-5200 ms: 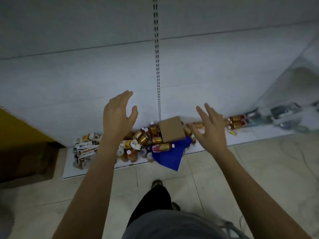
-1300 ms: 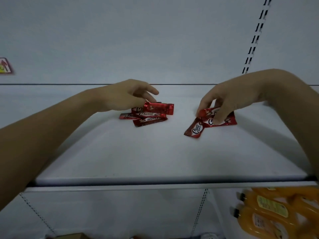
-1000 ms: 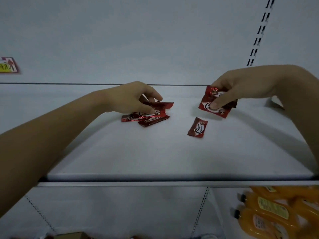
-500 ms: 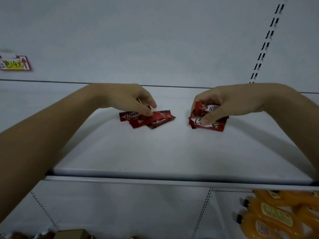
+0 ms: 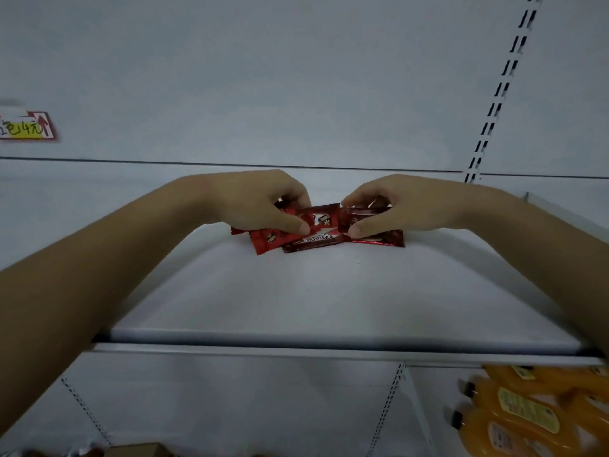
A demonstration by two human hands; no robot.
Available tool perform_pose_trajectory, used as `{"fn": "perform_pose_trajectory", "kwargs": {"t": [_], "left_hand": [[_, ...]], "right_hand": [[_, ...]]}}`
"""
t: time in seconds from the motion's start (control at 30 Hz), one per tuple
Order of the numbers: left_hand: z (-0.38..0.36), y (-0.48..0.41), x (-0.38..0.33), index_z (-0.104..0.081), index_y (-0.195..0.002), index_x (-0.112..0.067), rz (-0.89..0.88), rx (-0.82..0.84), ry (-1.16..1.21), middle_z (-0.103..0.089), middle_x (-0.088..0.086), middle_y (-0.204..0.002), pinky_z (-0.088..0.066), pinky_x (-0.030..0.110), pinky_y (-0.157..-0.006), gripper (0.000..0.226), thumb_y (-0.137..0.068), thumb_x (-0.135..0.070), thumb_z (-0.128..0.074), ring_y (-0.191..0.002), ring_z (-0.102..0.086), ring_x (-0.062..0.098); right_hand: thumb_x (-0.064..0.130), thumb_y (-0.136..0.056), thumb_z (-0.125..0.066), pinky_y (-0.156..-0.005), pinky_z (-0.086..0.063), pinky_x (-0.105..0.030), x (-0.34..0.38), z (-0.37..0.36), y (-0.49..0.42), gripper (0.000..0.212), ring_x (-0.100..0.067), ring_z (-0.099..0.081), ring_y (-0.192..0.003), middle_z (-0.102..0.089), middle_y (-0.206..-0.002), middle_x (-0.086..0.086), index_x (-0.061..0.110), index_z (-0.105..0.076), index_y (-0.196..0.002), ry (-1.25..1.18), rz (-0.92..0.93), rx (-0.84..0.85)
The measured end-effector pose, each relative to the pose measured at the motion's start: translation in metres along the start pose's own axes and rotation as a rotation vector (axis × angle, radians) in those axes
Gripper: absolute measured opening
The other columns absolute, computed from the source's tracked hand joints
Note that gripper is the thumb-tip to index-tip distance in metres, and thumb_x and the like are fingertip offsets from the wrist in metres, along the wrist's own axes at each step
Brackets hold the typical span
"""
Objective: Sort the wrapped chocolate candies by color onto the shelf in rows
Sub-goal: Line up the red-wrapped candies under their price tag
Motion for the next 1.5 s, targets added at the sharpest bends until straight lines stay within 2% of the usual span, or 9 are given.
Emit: {"fn": "perform_pose_trajectory", "kwargs": {"t": [0.17, 0.4, 0.53, 0.73, 0.97, 1.07, 1.23, 1.37, 1.5], "left_hand": [[0.011, 0.001, -0.011, -0.059, -0.098, -0.026, -0.064, -0.181, -0.046, -0.065, 0.001, -0.090, -0.056, 0.042, -0.070, 0.014, -0.090, -0.036, -0.059, -0.079, -0.064, 0.024], [-0.009, 0.003, -0.019, -0.066, -0.101, -0.022, -0.069, -0.028, 0.051, -0.067, -0.009, -0.089, -0.052, 0.016, -0.064, 0.028, -0.082, -0.042, -0.065, -0.073, -0.064, 0.003], [-0.021, -0.003, -0.021, -0.057, -0.120, -0.028, 0.034, 0.026, -0.100, -0.060, -0.012, -0.110, -0.050, 0.018, -0.078, 0.045, -0.081, -0.049, -0.064, -0.095, -0.060, 0.007], [-0.021, 0.002, -0.024, -0.067, -0.102, -0.022, 0.114, 0.079, 0.141, -0.071, -0.004, -0.090, -0.058, 0.025, -0.066, 0.025, -0.081, -0.035, -0.070, -0.073, -0.069, 0.009], [0.005, -0.001, -0.006, -0.041, -0.103, -0.013, 0.048, -0.392, -0.006, -0.063, 0.004, -0.094, -0.055, 0.036, -0.071, 0.021, -0.096, -0.029, -0.052, -0.081, -0.065, 0.020], [0.005, -0.001, -0.014, -0.033, -0.101, -0.013, -0.148, -0.567, -0.062, -0.057, -0.006, -0.078, -0.041, 0.014, -0.055, 0.022, -0.097, -0.024, -0.051, -0.063, -0.055, 0.011], [-0.023, -0.018, -0.007, -0.038, -0.111, -0.014, -0.136, -0.292, -0.200, -0.058, -0.004, -0.084, -0.039, 0.031, -0.062, 0.034, -0.092, -0.037, -0.056, -0.073, -0.052, 0.018], [-0.029, -0.022, 0.003, -0.039, -0.123, -0.015, -0.076, -0.161, -0.133, -0.056, -0.001, -0.104, -0.037, 0.026, -0.076, 0.039, -0.093, -0.036, -0.053, -0.092, -0.051, 0.017], [-0.020, -0.021, 0.003, -0.050, -0.120, -0.010, -0.122, -0.182, -0.281, -0.060, 0.006, -0.110, -0.037, 0.023, -0.074, 0.028, -0.098, -0.028, -0.045, -0.090, -0.054, 0.017]], "right_hand": [[0.025, -0.084, -0.068, -0.089, -0.041, -0.013, -0.002, 0.004, 0.003, 0.046, -0.005, -0.057, -0.109, -0.061, -0.116, 0.016, 0.025, -0.055, -0.128, -0.003, -0.048, 0.034], [0.027, -0.079, -0.074, -0.094, -0.046, -0.033, -0.003, 0.010, 0.004, 0.018, -0.012, -0.063, -0.092, -0.071, -0.090, 0.007, 0.021, -0.072, -0.097, -0.041, -0.075, -0.031], [0.020, -0.083, -0.071, -0.083, -0.050, -0.029, -0.009, 0.016, 0.000, 0.011, -0.017, -0.064, -0.091, -0.071, -0.094, 0.001, 0.021, -0.070, -0.094, -0.185, -0.090, -0.140], [0.016, -0.085, -0.066, -0.079, -0.055, -0.024, -0.002, 0.025, 0.016, 0.017, -0.016, -0.069, -0.089, -0.074, -0.096, -0.004, 0.011, -0.072, -0.100, -0.297, -0.109, 0.054], [0.036, -0.084, -0.066, -0.082, -0.047, -0.032, 0.017, 0.006, 0.024, 0.006, -0.009, -0.059, -0.082, -0.063, -0.085, 0.013, 0.031, -0.067, -0.088, 0.275, -0.111, 0.040], [0.034, -0.086, -0.064, -0.073, -0.046, -0.028, 0.022, 0.005, 0.022, 0.005, -0.010, -0.059, -0.078, -0.063, -0.087, 0.015, 0.033, -0.059, -0.085, 0.229, -0.029, -0.041], [0.029, -0.095, -0.050, -0.081, -0.037, -0.026, 0.010, 0.009, 0.010, 0.039, -0.016, -0.051, -0.097, -0.055, -0.110, 0.008, 0.027, -0.044, -0.133, 0.385, 0.024, -0.200], [0.026, -0.098, -0.038, -0.088, -0.044, -0.039, -0.005, -0.006, 0.003, 0.023, -0.026, -0.054, -0.096, -0.054, -0.109, -0.007, 0.012, -0.050, -0.112, 0.502, -0.112, 0.009], [0.029, -0.097, -0.044, -0.085, -0.041, -0.030, -0.001, 0.002, 0.005, 0.030, -0.020, -0.052, -0.101, -0.057, -0.115, -0.002, 0.015, -0.052, -0.122, 0.474, -0.076, -0.089]]}}
Point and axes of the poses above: each hand's wrist, its own y-axis away from the middle knuckle, its own z-axis out of the back of the hand, x = y × z, the point moved 4 cm from there along -y, towards the middle knuckle
